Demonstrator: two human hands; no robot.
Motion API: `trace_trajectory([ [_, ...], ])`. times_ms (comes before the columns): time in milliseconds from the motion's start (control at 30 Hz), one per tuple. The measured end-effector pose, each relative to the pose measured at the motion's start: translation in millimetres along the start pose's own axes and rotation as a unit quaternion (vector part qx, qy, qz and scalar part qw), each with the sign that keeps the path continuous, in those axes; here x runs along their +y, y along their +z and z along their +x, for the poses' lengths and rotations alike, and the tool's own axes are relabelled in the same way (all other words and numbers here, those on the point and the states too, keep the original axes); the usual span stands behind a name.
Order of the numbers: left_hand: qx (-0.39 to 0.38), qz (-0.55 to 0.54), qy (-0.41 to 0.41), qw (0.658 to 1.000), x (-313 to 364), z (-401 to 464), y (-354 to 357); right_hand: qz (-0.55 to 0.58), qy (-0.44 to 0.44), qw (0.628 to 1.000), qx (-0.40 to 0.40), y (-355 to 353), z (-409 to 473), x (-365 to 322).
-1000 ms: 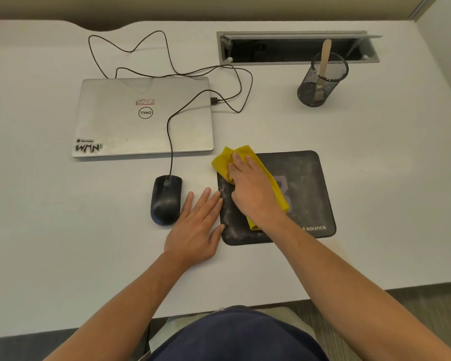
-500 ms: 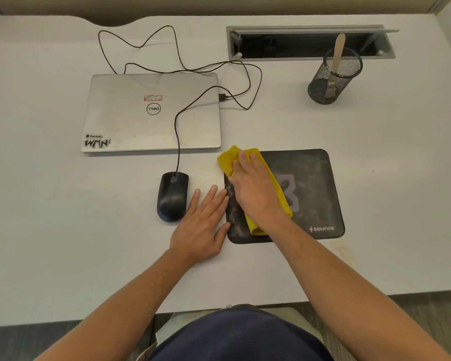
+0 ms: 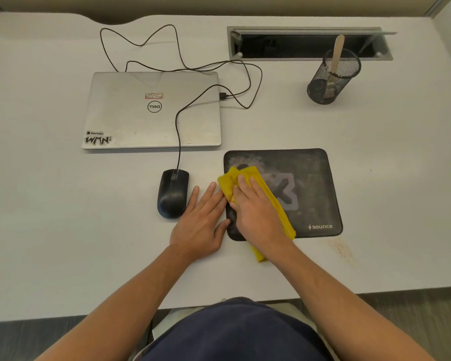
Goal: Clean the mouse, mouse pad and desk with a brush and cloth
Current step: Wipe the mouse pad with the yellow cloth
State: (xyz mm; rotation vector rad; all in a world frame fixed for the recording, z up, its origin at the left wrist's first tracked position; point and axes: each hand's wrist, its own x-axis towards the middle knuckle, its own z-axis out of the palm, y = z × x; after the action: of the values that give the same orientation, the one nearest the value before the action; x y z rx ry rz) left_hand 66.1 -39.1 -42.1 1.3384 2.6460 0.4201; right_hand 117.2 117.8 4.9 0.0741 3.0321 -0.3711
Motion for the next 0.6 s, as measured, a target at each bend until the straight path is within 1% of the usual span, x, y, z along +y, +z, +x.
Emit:
trace_trajectory([
  [67,-0.002,-0.002,0.000,1.000,0,0,0,-0.007,-0.009,1.000,-0.025,-3,-11,5],
  [100,-0.004,-0.002,0.002,1.000,0,0,0,-0.008,-0.027,0.999,-0.043,-5,-14,9],
  [200,-0.008,-0.007,0.004,1.000,-1,0,-1,-0.004,-0.078,0.986,-0.144,-23,-13,25],
  [233,-0.011,-0.007,0.003,1.000,-1,0,-1,0.030,-0.062,0.983,-0.169,-32,-9,29],
  [267,-0.016,-0.005,-0.001,1.000,-1,0,0,0.082,-0.020,0.984,-0.154,-40,-4,35],
  [300,-0.020,-0.002,-0.006,1.000,-1,-1,0,0.141,0.039,0.983,-0.108,-46,2,41],
  [333,-0.021,0.002,-0.011,1.000,0,-1,0,0.174,0.080,0.981,-0.029,-48,10,47],
  [367,-0.020,0.005,-0.013,1.000,0,-1,0,0.182,0.099,0.977,0.041,-47,19,51],
  [400,-0.018,0.006,-0.012,1.000,0,-1,0,0.177,0.110,0.976,0.065,-42,26,52],
  [433,-0.014,0.005,-0.008,1.000,0,-1,-1,0.169,0.117,0.978,0.045,-37,33,49],
  [500,-0.008,0.004,-0.005,1.000,1,-1,-1,0.130,0.105,0.985,-0.032,-21,41,41],
  [533,-0.010,0.005,-0.005,1.000,1,-1,-1,0.106,0.094,0.989,-0.041,-13,42,37],
  [600,-0.016,0.012,-0.010,1.000,1,-1,-1,0.078,0.081,0.993,-0.021,-1,38,32],
])
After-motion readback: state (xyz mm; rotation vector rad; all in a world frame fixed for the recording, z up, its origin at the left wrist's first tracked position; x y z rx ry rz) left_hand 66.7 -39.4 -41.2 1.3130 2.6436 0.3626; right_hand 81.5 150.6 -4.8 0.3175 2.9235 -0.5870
